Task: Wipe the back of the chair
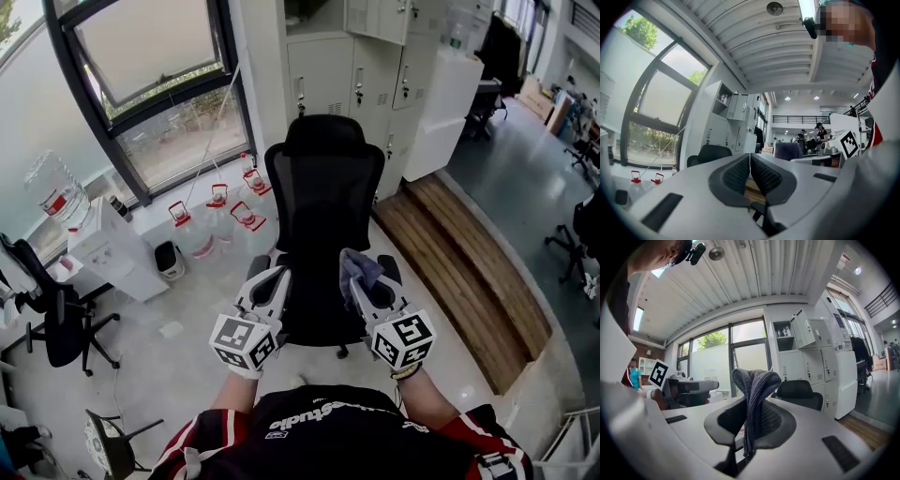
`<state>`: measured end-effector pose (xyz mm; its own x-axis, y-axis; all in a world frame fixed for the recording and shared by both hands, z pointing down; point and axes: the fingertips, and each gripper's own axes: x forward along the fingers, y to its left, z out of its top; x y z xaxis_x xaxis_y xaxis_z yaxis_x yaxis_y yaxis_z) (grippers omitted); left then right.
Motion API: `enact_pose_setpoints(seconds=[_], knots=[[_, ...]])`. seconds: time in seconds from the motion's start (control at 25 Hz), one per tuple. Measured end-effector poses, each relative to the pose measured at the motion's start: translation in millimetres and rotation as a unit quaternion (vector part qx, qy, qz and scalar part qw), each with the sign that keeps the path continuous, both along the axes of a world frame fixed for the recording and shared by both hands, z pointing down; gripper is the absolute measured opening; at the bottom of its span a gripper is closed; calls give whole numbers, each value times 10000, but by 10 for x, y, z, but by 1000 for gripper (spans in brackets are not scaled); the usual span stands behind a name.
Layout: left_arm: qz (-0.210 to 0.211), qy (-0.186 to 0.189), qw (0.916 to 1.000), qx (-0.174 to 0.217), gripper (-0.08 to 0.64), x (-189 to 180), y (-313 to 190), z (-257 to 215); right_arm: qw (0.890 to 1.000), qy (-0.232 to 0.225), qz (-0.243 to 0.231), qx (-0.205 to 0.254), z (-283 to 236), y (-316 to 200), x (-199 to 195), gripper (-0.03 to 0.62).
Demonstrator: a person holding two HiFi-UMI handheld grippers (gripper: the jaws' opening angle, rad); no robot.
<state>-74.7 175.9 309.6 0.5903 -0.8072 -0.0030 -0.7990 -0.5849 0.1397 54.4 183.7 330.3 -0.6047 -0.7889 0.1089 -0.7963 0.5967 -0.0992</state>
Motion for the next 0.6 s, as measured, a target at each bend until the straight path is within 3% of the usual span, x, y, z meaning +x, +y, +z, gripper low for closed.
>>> enact_pose_setpoints(seconds=[0.6], knots=[[12, 14, 10000, -12, 25, 89, 29, -27, 10000, 20, -24, 36, -66, 24, 48, 61]])
